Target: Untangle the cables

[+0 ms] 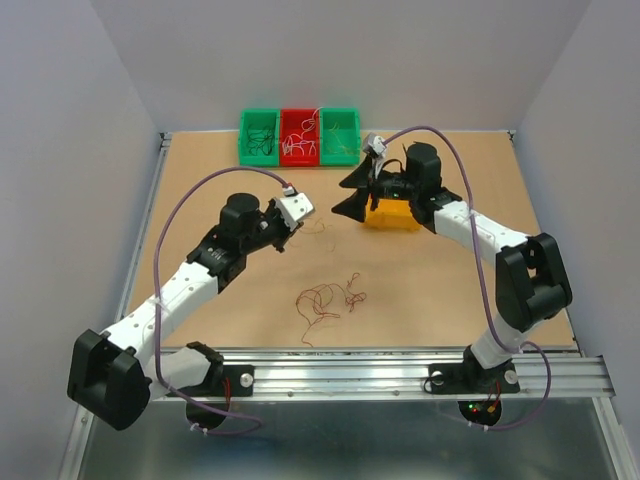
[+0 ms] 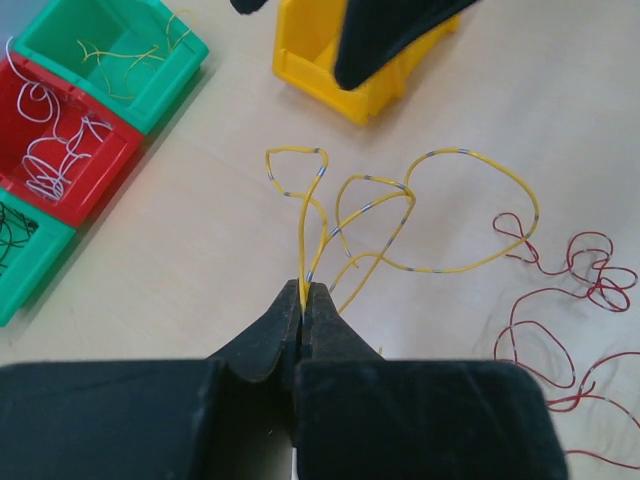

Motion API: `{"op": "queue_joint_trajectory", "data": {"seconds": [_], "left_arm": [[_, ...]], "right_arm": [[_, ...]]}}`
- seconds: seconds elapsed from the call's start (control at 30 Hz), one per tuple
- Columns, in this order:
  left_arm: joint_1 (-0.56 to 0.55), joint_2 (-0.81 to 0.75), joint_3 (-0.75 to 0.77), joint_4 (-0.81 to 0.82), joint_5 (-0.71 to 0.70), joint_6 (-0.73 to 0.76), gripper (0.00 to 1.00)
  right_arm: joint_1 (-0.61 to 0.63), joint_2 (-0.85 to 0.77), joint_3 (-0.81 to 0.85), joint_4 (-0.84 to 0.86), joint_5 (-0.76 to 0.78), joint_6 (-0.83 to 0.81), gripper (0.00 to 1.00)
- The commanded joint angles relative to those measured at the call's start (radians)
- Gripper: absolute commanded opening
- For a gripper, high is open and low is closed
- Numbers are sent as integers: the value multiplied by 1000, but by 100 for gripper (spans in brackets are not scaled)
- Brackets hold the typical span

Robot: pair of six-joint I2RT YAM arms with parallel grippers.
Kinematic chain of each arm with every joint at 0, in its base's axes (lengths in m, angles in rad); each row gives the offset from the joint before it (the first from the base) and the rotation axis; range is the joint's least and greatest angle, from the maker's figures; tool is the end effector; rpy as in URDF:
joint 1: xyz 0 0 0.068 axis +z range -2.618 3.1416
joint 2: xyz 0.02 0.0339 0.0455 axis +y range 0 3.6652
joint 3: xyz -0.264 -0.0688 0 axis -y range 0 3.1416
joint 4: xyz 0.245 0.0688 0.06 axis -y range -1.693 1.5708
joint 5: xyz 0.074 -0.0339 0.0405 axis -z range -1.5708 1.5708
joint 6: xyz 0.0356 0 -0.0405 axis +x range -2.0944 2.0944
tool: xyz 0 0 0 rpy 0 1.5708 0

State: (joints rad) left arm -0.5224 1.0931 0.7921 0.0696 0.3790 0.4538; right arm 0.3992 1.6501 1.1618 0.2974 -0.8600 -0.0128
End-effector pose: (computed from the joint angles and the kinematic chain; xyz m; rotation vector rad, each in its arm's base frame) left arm 0.2141 -0.1385 0.3081 1.0746 1.4469 -0.3900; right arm 0.3405 0.1729 0.2963 -0.9724 1.5243 1.0290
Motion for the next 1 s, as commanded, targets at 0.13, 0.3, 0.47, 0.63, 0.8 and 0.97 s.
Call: {"op": "queue_joint_trajectory", "data": {"seconds": [0.13, 0.3, 0.47, 0.63, 0.8, 0.97], "left_arm": [[5, 70, 27, 27, -20, -26, 0], [7, 77, 32, 25, -14, -29, 0], [7, 82, 36, 18, -2, -32, 0], [9, 106, 59, -33, 58, -21, 0], [9, 131, 81, -68, 100, -14, 0], [13, 129, 91, -93, 124, -15, 0]], "right_arm": [[0, 76, 3, 129, -410, -42, 94], [35, 71, -13, 109, -344, -90, 97], [137, 59, 7, -7, -83, -220, 99], [164, 70, 27, -6, -13, -225, 98], [197, 76, 29, -24, 62, -260, 97], [211, 93, 50, -89, 61, -322, 61]]}}
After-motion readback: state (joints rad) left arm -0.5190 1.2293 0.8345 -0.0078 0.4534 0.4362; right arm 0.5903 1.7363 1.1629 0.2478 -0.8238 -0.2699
